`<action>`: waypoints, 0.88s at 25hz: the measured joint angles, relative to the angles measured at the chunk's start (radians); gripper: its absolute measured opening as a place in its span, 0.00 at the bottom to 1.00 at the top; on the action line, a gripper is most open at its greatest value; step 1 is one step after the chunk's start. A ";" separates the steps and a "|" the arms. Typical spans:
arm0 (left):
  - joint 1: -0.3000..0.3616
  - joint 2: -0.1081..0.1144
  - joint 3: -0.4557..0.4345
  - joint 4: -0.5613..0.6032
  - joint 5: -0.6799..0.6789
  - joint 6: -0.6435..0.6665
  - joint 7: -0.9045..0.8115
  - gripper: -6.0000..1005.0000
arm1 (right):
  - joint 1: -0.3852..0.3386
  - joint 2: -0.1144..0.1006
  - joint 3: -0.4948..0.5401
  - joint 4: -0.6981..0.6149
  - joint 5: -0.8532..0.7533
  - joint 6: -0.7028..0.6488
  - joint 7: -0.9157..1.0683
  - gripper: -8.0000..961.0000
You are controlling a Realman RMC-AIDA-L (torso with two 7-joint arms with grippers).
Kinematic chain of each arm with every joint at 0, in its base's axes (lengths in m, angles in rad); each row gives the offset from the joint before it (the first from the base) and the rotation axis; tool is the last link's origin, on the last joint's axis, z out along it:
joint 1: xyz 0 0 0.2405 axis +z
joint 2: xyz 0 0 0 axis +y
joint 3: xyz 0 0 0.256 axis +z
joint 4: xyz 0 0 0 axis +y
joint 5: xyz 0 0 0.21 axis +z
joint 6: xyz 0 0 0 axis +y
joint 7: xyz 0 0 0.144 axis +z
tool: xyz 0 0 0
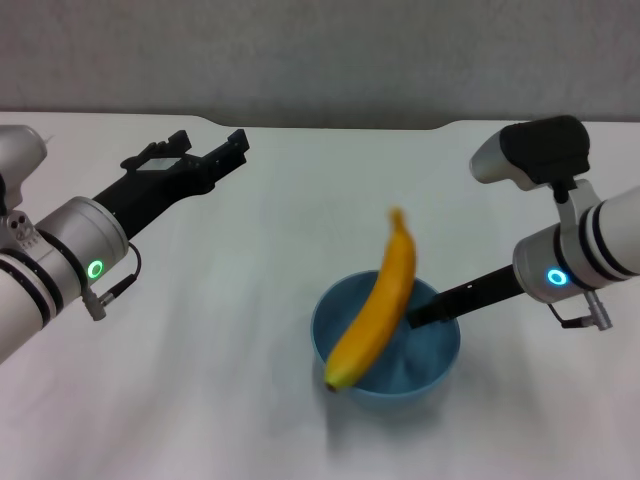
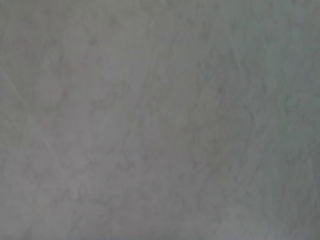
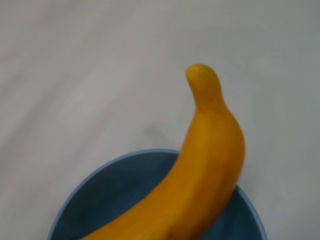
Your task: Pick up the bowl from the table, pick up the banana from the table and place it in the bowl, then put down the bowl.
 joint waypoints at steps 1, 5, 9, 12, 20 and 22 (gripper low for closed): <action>0.001 0.000 0.000 0.000 0.000 0.000 0.000 0.89 | -0.017 -0.002 0.000 -0.029 -0.004 0.015 0.007 0.64; 0.003 0.001 -0.001 0.000 0.000 0.000 0.000 0.89 | -0.031 -0.004 0.004 -0.055 -0.012 0.032 0.013 0.64; 0.004 0.001 -0.002 0.003 0.000 0.000 0.000 0.89 | -0.042 -0.004 0.006 -0.083 -0.057 0.049 0.035 0.64; 0.004 0.001 -0.003 0.004 0.000 0.000 0.001 0.89 | -0.053 -0.003 0.009 -0.108 -0.087 0.064 0.052 0.64; 0.011 0.002 -0.017 0.012 0.000 -0.001 0.000 0.89 | -0.140 -0.004 0.017 -0.284 -0.108 0.081 0.079 0.64; 0.017 0.002 -0.024 0.012 0.000 -0.004 0.002 0.89 | -0.175 -0.004 0.019 -0.344 -0.108 0.078 0.079 0.64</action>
